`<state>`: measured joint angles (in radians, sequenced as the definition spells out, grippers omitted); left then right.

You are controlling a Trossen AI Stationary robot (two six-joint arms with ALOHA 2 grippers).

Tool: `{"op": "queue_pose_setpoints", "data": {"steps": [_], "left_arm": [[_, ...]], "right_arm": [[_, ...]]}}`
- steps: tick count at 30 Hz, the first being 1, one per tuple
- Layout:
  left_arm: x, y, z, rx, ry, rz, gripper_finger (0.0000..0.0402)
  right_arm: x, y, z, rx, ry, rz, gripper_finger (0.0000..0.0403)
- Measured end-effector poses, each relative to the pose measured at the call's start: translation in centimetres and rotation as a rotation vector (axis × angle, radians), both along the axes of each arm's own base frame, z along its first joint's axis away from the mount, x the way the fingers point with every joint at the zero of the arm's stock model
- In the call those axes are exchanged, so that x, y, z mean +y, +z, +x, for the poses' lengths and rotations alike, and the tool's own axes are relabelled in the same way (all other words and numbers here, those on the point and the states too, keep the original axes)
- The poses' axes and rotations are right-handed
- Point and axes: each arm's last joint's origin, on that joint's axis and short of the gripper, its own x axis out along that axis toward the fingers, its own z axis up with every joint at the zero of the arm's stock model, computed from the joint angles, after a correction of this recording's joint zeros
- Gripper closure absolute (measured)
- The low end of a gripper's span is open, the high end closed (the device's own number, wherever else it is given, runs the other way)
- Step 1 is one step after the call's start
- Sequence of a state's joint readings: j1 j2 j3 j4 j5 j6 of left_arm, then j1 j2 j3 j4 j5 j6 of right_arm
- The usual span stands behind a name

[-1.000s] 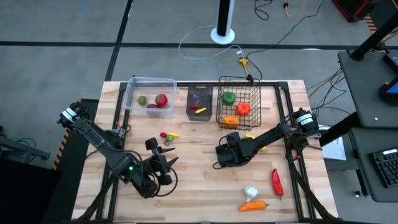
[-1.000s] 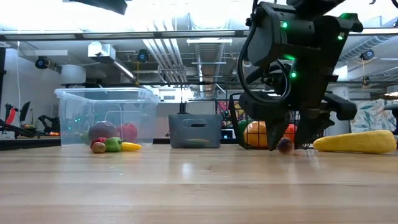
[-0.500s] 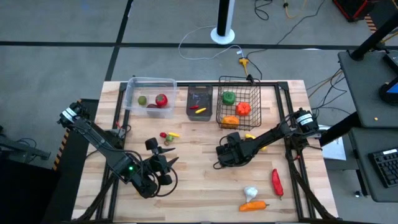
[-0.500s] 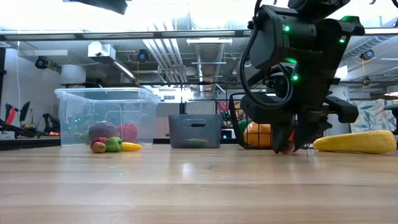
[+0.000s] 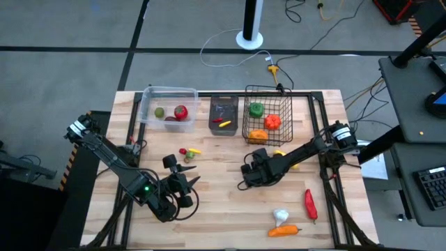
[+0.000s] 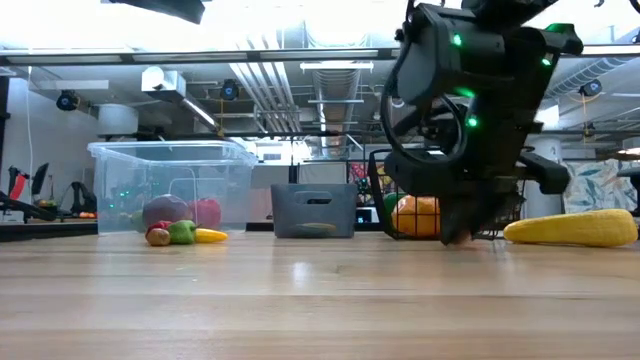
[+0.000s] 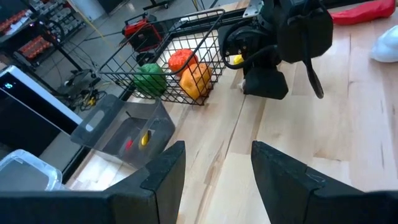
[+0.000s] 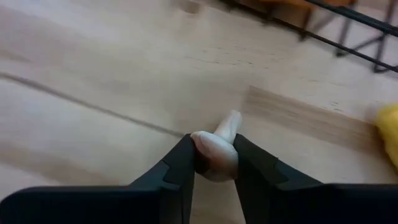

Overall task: Sort produce into baskets
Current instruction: Put the brown mushroom into the black bin

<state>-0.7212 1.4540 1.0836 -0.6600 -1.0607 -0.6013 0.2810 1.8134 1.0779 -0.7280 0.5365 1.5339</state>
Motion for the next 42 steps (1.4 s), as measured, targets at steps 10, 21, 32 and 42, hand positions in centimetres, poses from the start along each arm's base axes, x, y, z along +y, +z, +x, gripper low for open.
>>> {"op": "queue_pose_setpoints", "data": {"steps": [10, 21, 32, 42], "left_arm": [[-0.3, -0.1, 0.0, 0.024, -0.025, -0.096, 0.0235], [-2.1, 2.1, -1.2, 0.020, -0.086, -0.203, 0.0235], [-2.9, 2.4, -3.1, 0.089, -0.060, -0.327, 0.0235], [-2.9, 2.4, -3.1, 0.077, -0.052, -0.327, 0.0235]], "right_arm": [[1.5, 5.1, 4.1, -0.091, 0.265, 0.010, 0.0324], [-2.9, 12.5, 8.8, -0.137, 0.502, -0.139, 0.0325], [-14.3, 14.0, 9.2, -0.081, 0.440, -0.192, 0.0321], [-18.7, 14.4, 8.8, -0.143, 0.450, -0.161, 0.0294]]}}
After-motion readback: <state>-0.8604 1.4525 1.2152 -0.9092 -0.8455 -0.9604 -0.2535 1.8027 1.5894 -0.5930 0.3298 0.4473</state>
